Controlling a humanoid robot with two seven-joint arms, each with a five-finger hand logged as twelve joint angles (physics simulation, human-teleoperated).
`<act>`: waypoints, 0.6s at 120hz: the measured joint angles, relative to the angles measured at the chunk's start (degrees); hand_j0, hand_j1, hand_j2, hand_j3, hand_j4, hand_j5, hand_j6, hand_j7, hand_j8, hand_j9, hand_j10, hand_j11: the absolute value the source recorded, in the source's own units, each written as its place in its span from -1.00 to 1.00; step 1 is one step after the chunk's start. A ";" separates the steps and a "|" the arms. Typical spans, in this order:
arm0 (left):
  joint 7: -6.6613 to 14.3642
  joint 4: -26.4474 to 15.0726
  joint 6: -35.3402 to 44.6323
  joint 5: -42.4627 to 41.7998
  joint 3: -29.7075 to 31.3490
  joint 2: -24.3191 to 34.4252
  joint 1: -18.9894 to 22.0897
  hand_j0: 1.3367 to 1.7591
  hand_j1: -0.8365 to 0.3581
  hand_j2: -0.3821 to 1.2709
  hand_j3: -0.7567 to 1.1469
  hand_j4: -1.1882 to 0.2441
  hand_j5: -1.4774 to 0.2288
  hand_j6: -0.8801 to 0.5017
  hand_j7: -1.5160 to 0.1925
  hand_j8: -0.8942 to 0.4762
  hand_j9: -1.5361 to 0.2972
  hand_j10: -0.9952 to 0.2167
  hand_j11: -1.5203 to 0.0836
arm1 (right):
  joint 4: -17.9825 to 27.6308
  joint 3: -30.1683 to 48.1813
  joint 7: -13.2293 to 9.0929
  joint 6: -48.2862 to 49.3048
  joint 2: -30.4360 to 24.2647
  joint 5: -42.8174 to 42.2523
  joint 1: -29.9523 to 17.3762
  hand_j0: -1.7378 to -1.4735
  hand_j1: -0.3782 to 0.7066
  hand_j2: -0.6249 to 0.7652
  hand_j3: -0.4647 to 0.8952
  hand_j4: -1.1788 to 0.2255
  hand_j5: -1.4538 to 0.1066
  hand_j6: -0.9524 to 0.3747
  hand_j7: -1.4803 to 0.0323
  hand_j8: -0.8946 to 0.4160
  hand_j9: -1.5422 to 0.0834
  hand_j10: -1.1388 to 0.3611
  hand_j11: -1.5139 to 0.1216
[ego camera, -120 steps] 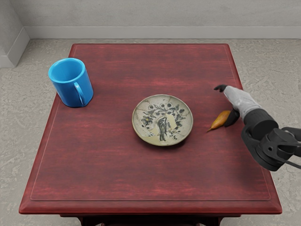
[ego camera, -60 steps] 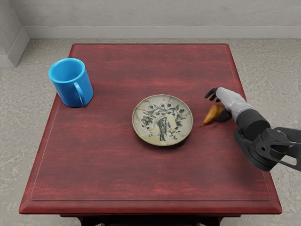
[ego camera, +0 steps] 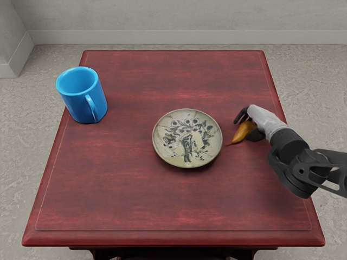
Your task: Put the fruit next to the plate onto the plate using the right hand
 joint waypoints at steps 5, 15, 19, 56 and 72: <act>0.00 0.00 0.00 0.00 0.00 0.00 0.03 0.52 0.98 -0.54 -0.21 0.66 0.73 0.27 0.77 0.30 0.67 0.64 0.89 | 0.01 0.06 -0.01 0.01 0.00 0.35 0.00 -0.36 0.45 0.18 -0.32 -0.24 -0.03 -0.26 -0.06 -0.13 0.01 -0.10 -0.07; 0.00 0.00 0.00 0.00 -0.01 0.00 0.00 0.52 0.98 -0.54 -0.21 0.66 0.73 0.27 0.77 0.30 0.67 0.64 0.89 | -0.01 0.12 -0.06 0.04 -0.02 0.76 0.01 -0.35 0.53 0.42 -0.32 -0.29 -0.07 -0.28 -0.10 -0.16 -0.03 -0.11 -0.10; 0.00 0.00 0.00 0.00 -0.01 0.00 0.06 0.52 0.98 -0.54 -0.21 0.66 0.73 0.27 0.77 0.30 0.67 0.64 0.89 | -0.02 0.14 -0.07 0.03 -0.03 0.84 0.01 -0.35 0.51 0.45 -0.32 -0.30 -0.07 -0.29 -0.12 -0.18 -0.04 -0.15 -0.12; 0.00 0.00 0.00 -0.01 0.01 0.00 0.04 0.52 0.98 -0.54 -0.21 0.66 0.73 0.27 0.77 0.30 0.67 0.64 0.89 | -0.09 0.27 0.02 0.01 -0.07 4.27 0.29 -0.36 0.23 0.39 -0.32 -0.41 -0.26 -0.52 -0.28 -0.42 -0.22 -0.39 -0.30; 0.00 0.00 0.00 -0.01 0.02 0.00 0.07 0.52 0.98 -0.54 -0.21 0.66 0.73 0.27 0.77 0.30 0.68 0.64 0.89 | -0.08 0.55 0.12 0.04 -0.59 4.94 0.74 -0.37 0.16 0.33 -0.32 -0.41 -0.33 -0.52 -0.31 -0.41 -0.28 -0.38 -0.36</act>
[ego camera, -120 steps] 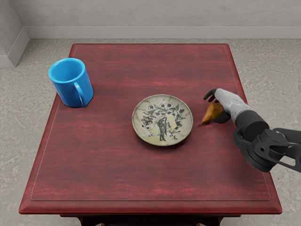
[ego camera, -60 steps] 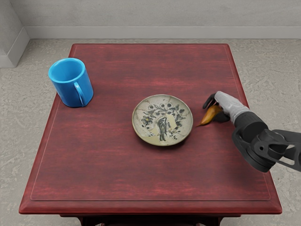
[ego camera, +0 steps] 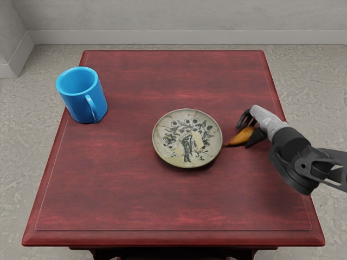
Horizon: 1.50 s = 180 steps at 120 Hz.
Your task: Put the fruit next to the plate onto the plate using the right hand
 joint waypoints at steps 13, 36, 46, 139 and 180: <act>0.00 0.00 0.00 0.00 0.00 0.00 0.00 0.52 0.98 -0.54 -0.21 0.66 0.73 0.27 0.77 0.30 0.68 0.64 0.89 | 0.00 1.22 0.03 0.09 -1.31 0.19 0.18 -0.37 0.16 0.32 -0.32 -0.40 -0.36 -0.50 -0.33 -0.39 -0.31 -0.36 -0.39; 0.00 0.00 0.00 0.00 0.00 0.00 0.01 0.52 0.98 -0.54 -0.21 0.66 0.73 0.27 0.77 0.30 0.68 0.64 0.89 | 0.00 3.96 0.02 0.11 -5.37 0.34 0.51 -0.38 0.16 0.33 -0.31 -0.40 -0.39 -0.49 -0.34 -0.37 -0.34 -0.35 -0.42; 0.00 0.00 0.00 0.00 0.00 0.00 0.01 0.52 0.98 -0.54 -0.21 0.66 0.73 0.27 0.77 0.30 0.68 0.64 0.89 | 0.02 6.04 -0.03 0.25 -5.90 0.36 1.30 -0.39 0.19 0.36 -0.31 -0.39 -0.39 -0.47 -0.34 -0.36 -0.35 -0.34 -0.42; 0.00 0.00 0.00 -0.01 0.01 0.00 0.01 0.52 0.98 -0.54 -0.20 0.66 0.73 0.27 0.77 0.30 0.68 0.64 0.90 | 1.72 11.80 -0.02 3.50 7.78 3.51 5.08 -0.40 0.28 0.52 -0.32 -0.35 -0.44 -0.41 -0.33 -0.32 -0.36 -0.40 -0.42; 0.00 0.00 0.00 -0.01 0.01 0.00 0.01 0.52 0.98 -0.54 -0.20 0.66 0.73 0.27 0.77 0.30 0.68 0.64 0.90 | 3.85 11.76 -0.11 7.97 8.71 3.16 5.04 -0.40 -0.09 0.41 -0.32 0.01 0.03 -0.15 0.13 -0.13 0.10 -0.09 0.06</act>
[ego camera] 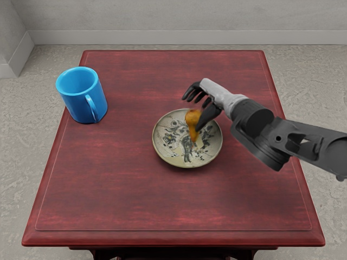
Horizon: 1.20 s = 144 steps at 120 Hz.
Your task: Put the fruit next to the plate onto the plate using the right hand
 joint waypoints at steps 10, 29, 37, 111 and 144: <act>0.00 0.00 0.00 0.00 0.00 0.00 0.00 0.52 0.98 -0.54 -0.20 0.66 0.73 0.27 0.77 0.30 0.68 0.64 0.90 | 0.05 0.32 0.00 0.39 -0.21 -0.08 0.66 -0.40 -0.38 0.24 -0.32 0.23 0.31 0.05 0.41 0.04 0.37 0.11 0.32; 0.00 0.00 0.00 0.00 0.00 0.00 0.00 0.52 0.98 -0.54 -0.20 0.66 0.73 0.27 0.77 0.30 0.68 0.64 0.90 | 0.07 4.77 0.00 2.24 -1.22 3.58 0.80 -0.40 -0.69 0.06 -0.32 0.47 0.61 0.25 0.70 0.21 0.65 0.33 0.61; 0.00 0.00 0.00 0.00 0.00 0.00 0.00 0.52 0.98 -0.54 -0.20 0.66 0.73 0.27 0.77 0.30 0.68 0.64 0.90 | 0.08 9.09 0.00 5.98 -1.50 9.26 0.37 -0.40 -0.76 0.01 -0.32 0.53 0.68 0.30 0.77 0.25 0.72 0.38 0.68; 0.00 -0.03 0.00 0.00 0.00 0.00 0.00 0.52 0.98 -0.54 -0.20 0.66 0.73 0.27 0.77 0.30 0.68 0.64 0.90 | -0.02 55.50 0.00 55.64 7.03 48.77 -38.35 -0.40 -0.94 -0.09 -0.32 0.67 0.85 0.43 0.95 0.36 0.89 0.51 0.84; 0.00 0.00 0.00 0.00 0.01 0.00 -0.01 0.52 0.98 -0.54 -0.20 0.66 0.73 0.27 0.77 0.30 0.68 0.64 0.90 | -0.13 69.97 0.00 56.15 6.57 57.82 -52.93 -0.40 -0.94 -0.10 -0.32 0.68 0.86 0.43 0.96 0.36 0.90 0.52 0.85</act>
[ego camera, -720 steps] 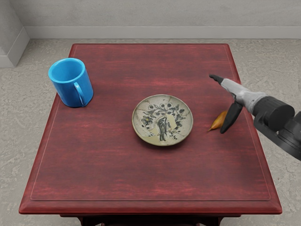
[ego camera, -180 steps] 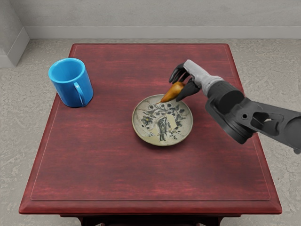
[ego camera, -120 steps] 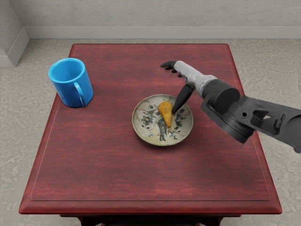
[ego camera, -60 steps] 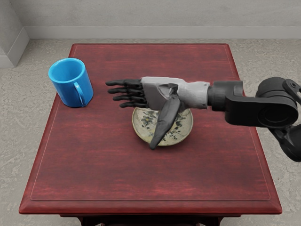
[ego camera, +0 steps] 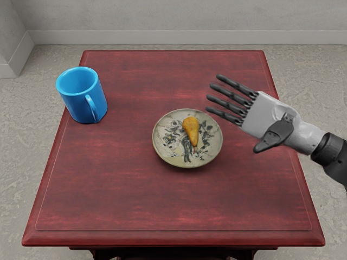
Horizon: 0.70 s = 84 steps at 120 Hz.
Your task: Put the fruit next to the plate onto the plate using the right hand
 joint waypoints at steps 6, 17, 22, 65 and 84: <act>0.00 0.00 0.00 0.00 0.00 0.00 -0.02 0.52 0.98 -0.54 -0.20 0.66 0.73 0.27 0.77 0.30 0.68 0.64 0.90 | -0.01 2.02 0.00 0.01 -0.13 1.47 -1.27 -0.40 -0.94 -0.10 -0.32 0.68 0.86 0.43 0.96 0.36 0.90 0.52 0.85; 0.00 0.00 0.00 0.00 -0.01 0.00 -0.03 0.52 0.98 -0.54 -0.20 0.66 0.73 0.27 0.77 0.30 0.68 0.64 0.90 | -0.02 6.32 0.00 0.03 -0.25 3.13 -4.21 -0.40 -0.95 -0.10 -0.32 0.68 0.86 0.44 0.96 0.37 0.90 0.52 0.85; 0.00 0.00 0.00 0.00 -0.01 0.00 -0.08 0.52 0.98 -0.54 -0.20 0.66 0.73 0.27 0.77 0.30 0.68 0.64 0.90 | -0.05 8.35 0.00 0.03 -0.28 3.78 -5.73 -0.40 -0.95 -0.10 -0.32 0.68 0.86 0.44 0.96 0.37 0.90 0.52 0.85; 0.00 0.00 0.00 0.00 0.00 0.00 -0.08 0.52 0.98 -0.54 -0.20 0.66 0.73 0.27 0.77 0.30 0.68 0.64 0.90 | -0.34 17.46 0.00 0.04 -0.42 6.01 -11.59 -0.40 -0.95 -0.10 -0.32 0.68 0.86 0.44 0.96 0.37 0.90 0.52 0.85; 0.00 0.00 0.00 0.00 0.00 0.00 -0.08 0.52 0.98 -0.54 -0.20 0.66 0.73 0.27 0.77 0.30 0.68 0.64 0.90 | -0.37 17.87 0.00 0.04 -0.37 6.08 -11.90 -0.40 -0.95 -0.10 -0.32 0.68 0.86 0.44 0.96 0.37 0.90 0.52 0.85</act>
